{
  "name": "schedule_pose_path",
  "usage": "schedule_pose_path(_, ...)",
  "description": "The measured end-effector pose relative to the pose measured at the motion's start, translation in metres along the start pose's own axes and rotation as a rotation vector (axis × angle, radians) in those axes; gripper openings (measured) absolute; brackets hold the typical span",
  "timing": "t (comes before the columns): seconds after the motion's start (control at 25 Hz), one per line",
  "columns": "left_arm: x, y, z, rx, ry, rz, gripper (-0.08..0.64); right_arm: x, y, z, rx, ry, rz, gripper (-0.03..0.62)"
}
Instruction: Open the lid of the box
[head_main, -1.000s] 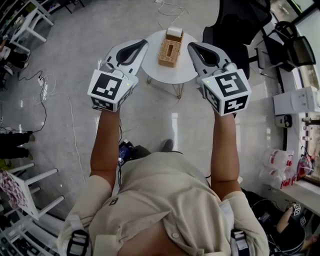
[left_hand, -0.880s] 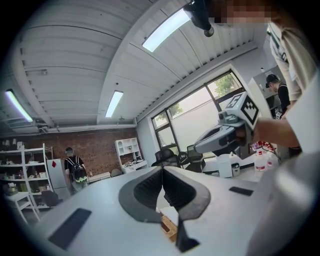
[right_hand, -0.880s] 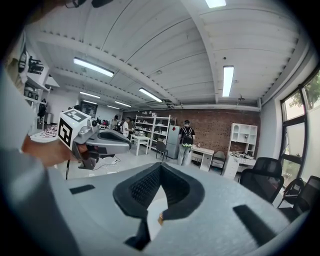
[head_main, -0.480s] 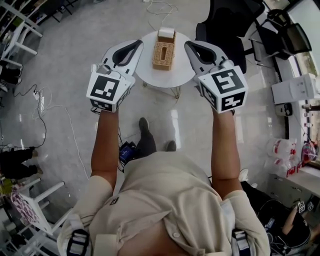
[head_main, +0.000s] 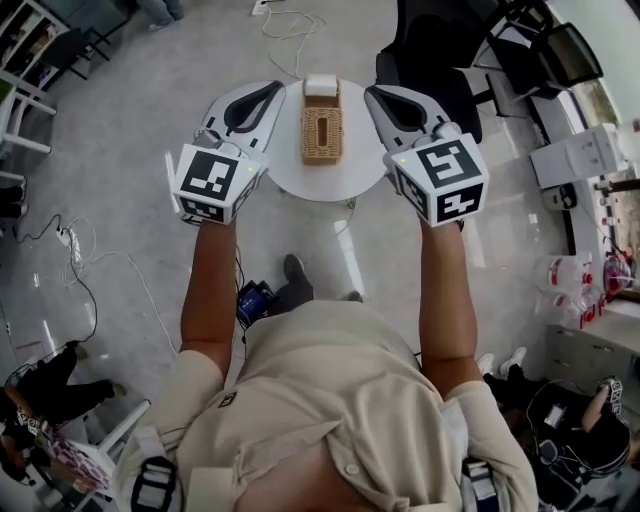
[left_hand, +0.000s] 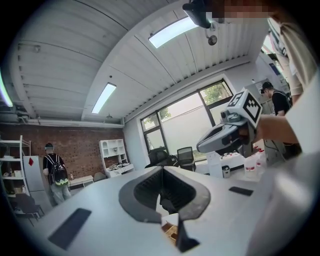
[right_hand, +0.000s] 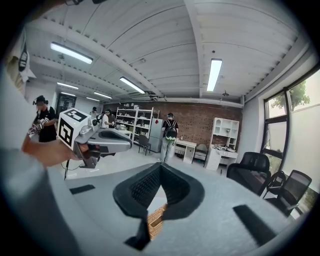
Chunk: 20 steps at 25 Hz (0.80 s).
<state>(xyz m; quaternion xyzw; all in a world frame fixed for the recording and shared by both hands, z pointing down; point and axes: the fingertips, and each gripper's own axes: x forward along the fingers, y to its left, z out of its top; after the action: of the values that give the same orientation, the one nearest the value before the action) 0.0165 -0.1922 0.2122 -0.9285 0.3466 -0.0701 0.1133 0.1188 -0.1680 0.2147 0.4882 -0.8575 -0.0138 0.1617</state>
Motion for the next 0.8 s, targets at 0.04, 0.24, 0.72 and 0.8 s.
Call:
schedule_pose_path(0.04,0.003,0.007,-0.003,-0.001,-0.001,-0.006,0.009,0.007,-0.002,0.001,0.003,0.002,-0.008,-0.008)
schedule_pose_path(0.24,0.016,0.04,-0.014,-0.007,-0.002,-0.034,0.009,0.04,-0.007,0.007,0.014,0.016,-0.036,-0.008)
schedule_pose_path(0.72,0.028,0.109,-0.033,-0.026,-0.028,-0.069,0.009,0.108,-0.01,0.02,0.03,0.042,-0.084,-0.008)
schedule_pose_path(0.8,0.029,0.115,-0.038,-0.035,-0.026,-0.068,0.009,0.116,-0.009,0.017,0.032,0.049,-0.083,-0.008)
